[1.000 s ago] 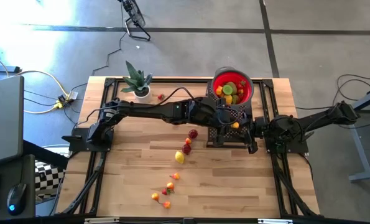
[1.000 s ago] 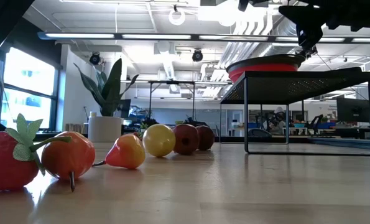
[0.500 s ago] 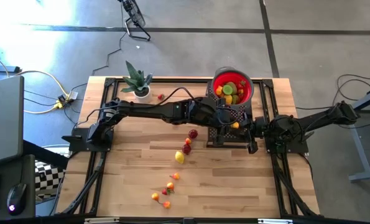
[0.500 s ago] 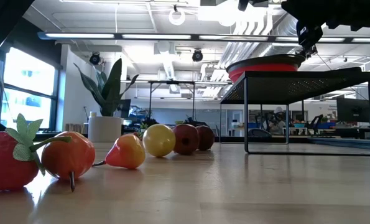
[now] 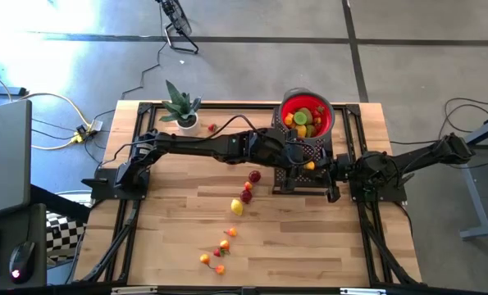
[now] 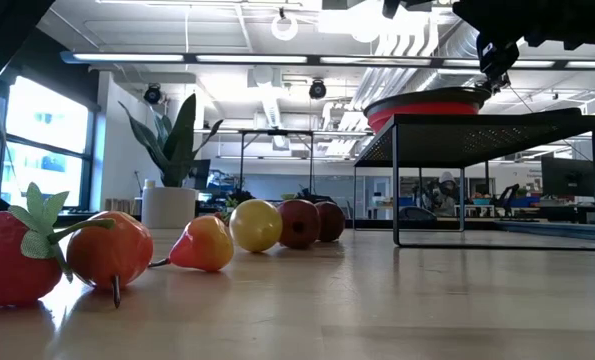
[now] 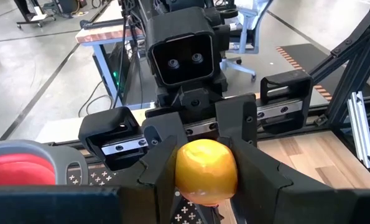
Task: Pick & Place Fruit
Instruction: Put the pear into the strainer bowl on the shelf
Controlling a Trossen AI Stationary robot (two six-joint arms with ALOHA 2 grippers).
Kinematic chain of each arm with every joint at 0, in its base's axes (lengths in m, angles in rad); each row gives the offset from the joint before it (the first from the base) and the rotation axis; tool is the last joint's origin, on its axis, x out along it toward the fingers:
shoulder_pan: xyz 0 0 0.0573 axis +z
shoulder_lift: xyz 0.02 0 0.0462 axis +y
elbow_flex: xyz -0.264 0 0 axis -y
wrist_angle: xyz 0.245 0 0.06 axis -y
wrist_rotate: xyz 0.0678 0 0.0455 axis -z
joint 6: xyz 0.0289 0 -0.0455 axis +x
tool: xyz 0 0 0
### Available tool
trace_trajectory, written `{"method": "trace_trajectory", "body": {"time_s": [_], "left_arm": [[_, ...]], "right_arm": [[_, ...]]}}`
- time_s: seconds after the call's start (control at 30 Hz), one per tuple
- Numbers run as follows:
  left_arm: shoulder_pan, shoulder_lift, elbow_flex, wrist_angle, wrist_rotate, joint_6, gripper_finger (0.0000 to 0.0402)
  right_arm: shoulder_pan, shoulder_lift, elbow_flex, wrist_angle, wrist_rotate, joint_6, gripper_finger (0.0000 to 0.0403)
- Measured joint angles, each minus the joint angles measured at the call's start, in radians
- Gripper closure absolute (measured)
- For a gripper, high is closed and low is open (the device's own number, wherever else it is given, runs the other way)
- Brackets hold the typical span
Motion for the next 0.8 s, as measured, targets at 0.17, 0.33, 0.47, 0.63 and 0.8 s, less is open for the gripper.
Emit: {"method": "trace_trajectory", "body": {"time_s": [0.17, 0.33, 0.47, 0.63, 0.8], "left_arm": [[0.000, 0.000, 0.000, -0.001, 0.000, 0.000, 0.0270], [0.000, 0.000, 0.000, 0.000, 0.000, 0.000, 0.0270], [0.000, 0.000, 0.000, -0.001, -0.001, 0.000, 0.0270], [0.000, 0.000, 0.000, -0.001, -0.001, -0.001, 0.0270], [0.000, 0.000, 0.000, -0.001, -0.003, -0.002, 0.0270]], "right_arm": [[0.000, 0.000, 0.000, 0.000, 0.000, 0.000, 0.0346], [0.000, 0.000, 0.000, 0.000, 0.000, 0.000, 0.0356], [0.000, 0.000, 0.000, -0.001, 0.000, 0.000, 0.0385], [0.000, 0.000, 0.000, -0.003, 0.000, 0.000, 0.0395], [0.000, 0.000, 0.000, -0.003, 0.003, 0.005, 0.0397]]}}
